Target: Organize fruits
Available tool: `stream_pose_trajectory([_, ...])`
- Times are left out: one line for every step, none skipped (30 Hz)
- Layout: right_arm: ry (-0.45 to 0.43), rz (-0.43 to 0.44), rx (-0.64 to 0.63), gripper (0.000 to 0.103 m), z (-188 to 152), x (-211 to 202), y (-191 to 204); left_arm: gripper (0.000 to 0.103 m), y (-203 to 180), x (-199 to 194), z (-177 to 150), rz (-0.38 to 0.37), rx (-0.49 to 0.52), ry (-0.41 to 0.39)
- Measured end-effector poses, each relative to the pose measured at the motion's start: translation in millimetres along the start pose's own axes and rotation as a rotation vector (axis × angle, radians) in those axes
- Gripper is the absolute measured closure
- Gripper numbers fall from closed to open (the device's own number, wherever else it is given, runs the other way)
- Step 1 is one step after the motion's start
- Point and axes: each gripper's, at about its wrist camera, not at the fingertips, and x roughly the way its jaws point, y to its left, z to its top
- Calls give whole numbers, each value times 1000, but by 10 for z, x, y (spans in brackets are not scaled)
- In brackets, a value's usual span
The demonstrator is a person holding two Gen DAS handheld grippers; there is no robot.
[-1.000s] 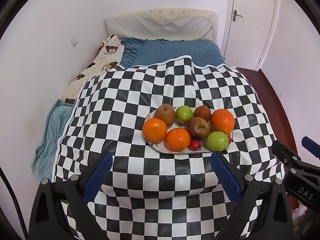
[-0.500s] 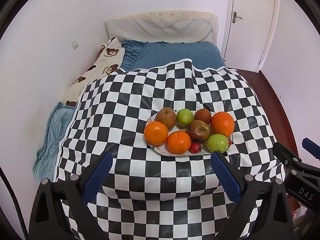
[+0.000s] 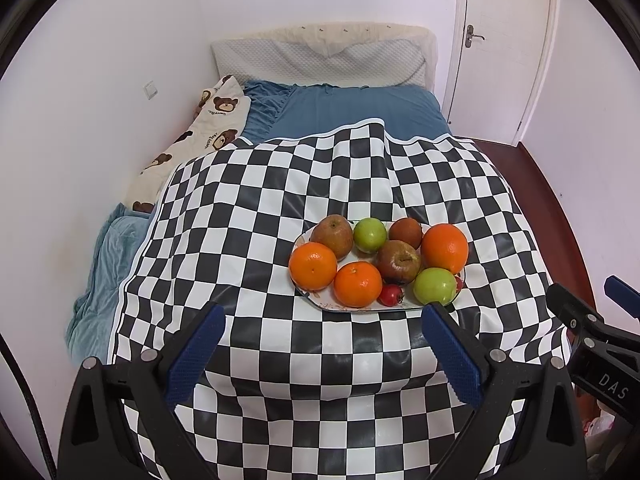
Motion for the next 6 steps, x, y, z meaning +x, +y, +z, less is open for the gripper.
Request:
stream_pose_trajectory([-2, -2, -2, 3, 5, -4, -6, 3, 0, 0, 2, 1, 0, -1])
stream_pose_trajectory([-1, -4, -1, 3, -3, -6, 3, 3, -2, 1, 3, 0, 1, -1])
stream_pose_trajectory([1, -4, 2, 3, -10, -21, -1, 3, -3, -3, 5, 1, 1, -1])
stream_pose_trajectory([2, -5, 4, 3, -17, -33, 0, 3, 5, -15, 0, 3, 0, -4])
stream_pose_trajectory([3, -4, 6, 3, -24, -36, 10, 3, 10, -24, -3, 4, -1, -6])
stream_pose_trajectory([4, -4, 7, 3, -24, -42, 0, 3, 13, -32, -9, 4, -1, -6])
